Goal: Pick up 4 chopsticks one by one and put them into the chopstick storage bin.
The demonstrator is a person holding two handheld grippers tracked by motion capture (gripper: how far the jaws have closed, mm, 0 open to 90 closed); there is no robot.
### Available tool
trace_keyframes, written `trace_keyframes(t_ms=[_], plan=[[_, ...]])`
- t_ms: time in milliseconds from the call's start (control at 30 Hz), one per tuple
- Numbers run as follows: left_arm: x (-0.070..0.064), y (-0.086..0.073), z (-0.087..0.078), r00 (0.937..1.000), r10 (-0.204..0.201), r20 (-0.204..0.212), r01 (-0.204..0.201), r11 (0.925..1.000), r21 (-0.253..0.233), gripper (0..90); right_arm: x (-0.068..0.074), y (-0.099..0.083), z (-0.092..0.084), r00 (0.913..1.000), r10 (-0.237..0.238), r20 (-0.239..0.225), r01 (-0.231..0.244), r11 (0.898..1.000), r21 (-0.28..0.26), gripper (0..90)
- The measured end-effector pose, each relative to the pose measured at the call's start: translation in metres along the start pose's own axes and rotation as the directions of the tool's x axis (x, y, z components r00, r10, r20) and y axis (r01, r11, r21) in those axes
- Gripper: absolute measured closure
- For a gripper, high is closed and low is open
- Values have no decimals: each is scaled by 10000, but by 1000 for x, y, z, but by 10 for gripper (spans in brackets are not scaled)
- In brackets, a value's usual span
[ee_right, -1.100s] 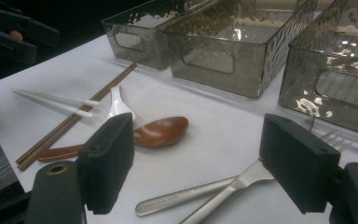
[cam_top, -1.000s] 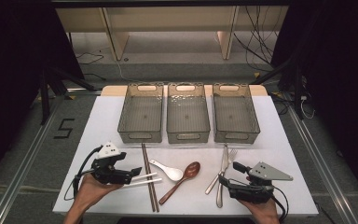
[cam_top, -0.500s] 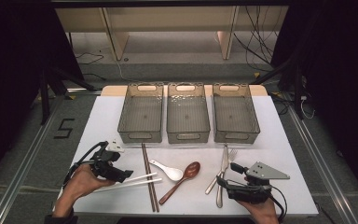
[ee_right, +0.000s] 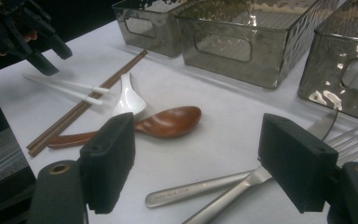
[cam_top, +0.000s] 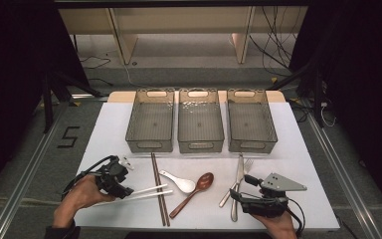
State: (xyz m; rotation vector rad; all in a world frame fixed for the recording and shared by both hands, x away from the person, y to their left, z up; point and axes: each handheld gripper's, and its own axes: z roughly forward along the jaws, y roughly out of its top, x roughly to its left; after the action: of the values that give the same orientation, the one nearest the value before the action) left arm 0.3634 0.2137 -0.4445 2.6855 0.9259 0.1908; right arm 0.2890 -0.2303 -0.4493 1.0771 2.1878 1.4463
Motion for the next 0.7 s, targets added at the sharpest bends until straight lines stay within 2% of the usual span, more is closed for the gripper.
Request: trace_keyframes(t_ms=[133,233,500,633,667,700], plan=[[0,0,5,9990,390,213,-399,9983,429,494,0,0,1,10000,-10,-6,10,10000,30,281],[1,0,8,9981,563,267,-577,9967,570,551,0,0,1,10000,-6,-20,6,10000,39,283],[1,2,14,9932,1032,546,-1074,9910,803,607,0,0,1,10000,-15,-5,15,9999,99,285],[1,4,18,9918,1086,676,-1145,9893,903,634,0,0,1,10000,-5,-15,5,9999,115,286],[1,4,18,9896,1245,723,-1312,9866,973,641,-1,0,1,10000,-8,-23,9,9999,119,286],[1,4,20,9903,1184,731,-1249,9878,929,653,-1,0,1,10000,1,-25,-1,9999,126,286]])
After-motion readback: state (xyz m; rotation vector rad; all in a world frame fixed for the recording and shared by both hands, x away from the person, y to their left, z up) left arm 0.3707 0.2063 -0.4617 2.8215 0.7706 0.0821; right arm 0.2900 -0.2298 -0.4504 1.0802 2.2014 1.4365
